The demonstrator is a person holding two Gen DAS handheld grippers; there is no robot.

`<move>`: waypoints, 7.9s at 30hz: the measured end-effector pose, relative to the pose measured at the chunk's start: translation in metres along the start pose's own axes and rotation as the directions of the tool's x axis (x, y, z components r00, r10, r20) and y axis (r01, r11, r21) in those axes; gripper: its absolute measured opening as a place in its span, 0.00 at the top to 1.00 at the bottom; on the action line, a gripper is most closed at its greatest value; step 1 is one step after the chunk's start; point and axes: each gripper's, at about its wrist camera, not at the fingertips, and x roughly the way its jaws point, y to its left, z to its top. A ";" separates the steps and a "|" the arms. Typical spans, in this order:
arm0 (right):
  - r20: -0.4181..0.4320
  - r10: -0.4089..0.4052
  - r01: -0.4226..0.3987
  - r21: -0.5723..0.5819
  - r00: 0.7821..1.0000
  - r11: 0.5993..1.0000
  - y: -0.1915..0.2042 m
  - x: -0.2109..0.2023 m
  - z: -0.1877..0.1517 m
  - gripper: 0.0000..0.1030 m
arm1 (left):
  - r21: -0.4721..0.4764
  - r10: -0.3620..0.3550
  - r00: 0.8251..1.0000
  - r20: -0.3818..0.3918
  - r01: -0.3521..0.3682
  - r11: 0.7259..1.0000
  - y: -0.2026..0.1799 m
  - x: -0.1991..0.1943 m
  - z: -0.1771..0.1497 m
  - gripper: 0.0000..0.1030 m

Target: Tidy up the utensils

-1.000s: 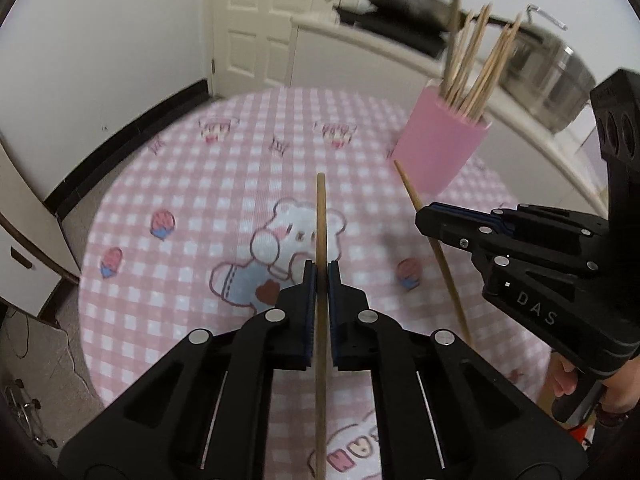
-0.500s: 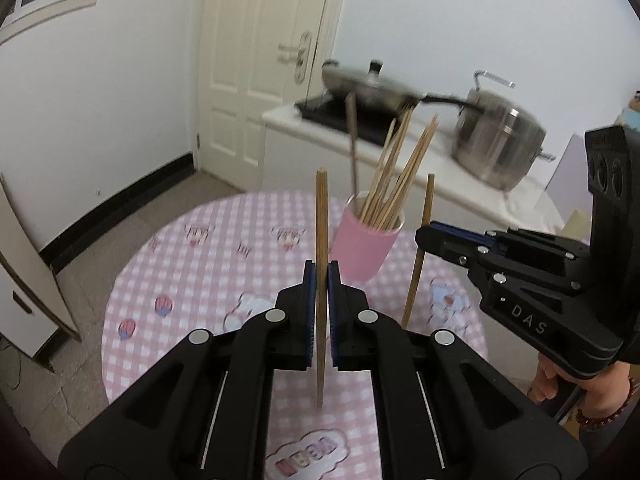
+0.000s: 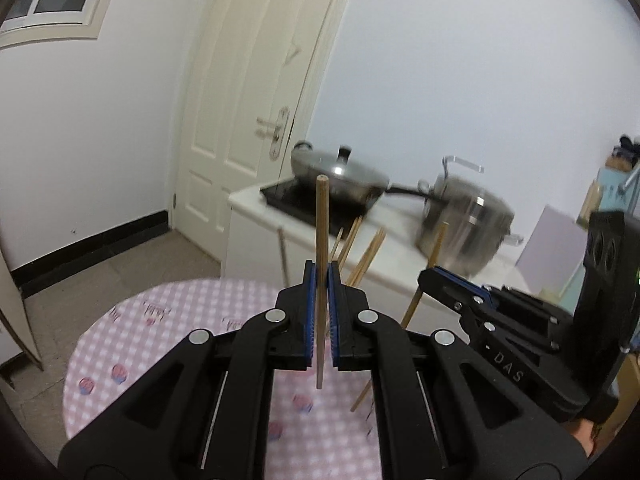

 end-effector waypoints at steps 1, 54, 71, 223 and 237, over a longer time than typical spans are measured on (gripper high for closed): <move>0.021 -0.007 0.007 0.006 1.000 1.000 -0.005 -0.001 0.002 0.96 | -0.003 0.001 1.000 0.019 -0.001 1.000 -0.002 0.001 0.003 0.94; 0.058 -0.015 0.011 0.069 0.998 0.998 -0.039 0.081 -0.056 0.96 | 0.066 0.080 0.997 0.009 -0.080 0.995 0.012 0.106 -0.057 0.94; 0.033 -0.010 0.006 0.123 0.999 0.992 -0.046 0.069 -0.060 0.85 | 0.064 0.103 0.994 -0.035 -0.101 0.993 0.009 0.096 -0.059 0.92; 0.255 -0.090 0.085 0.032 0.963 0.996 0.076 -0.198 -0.159 0.08 | 0.173 0.286 0.915 0.285 -0.343 0.923 -0.050 -0.199 -0.177 0.06; 0.248 -0.087 0.082 0.032 0.965 0.996 0.077 -0.196 -0.161 0.08 | 0.182 0.330 0.893 0.307 -0.396 0.900 -0.053 -0.196 -0.178 0.06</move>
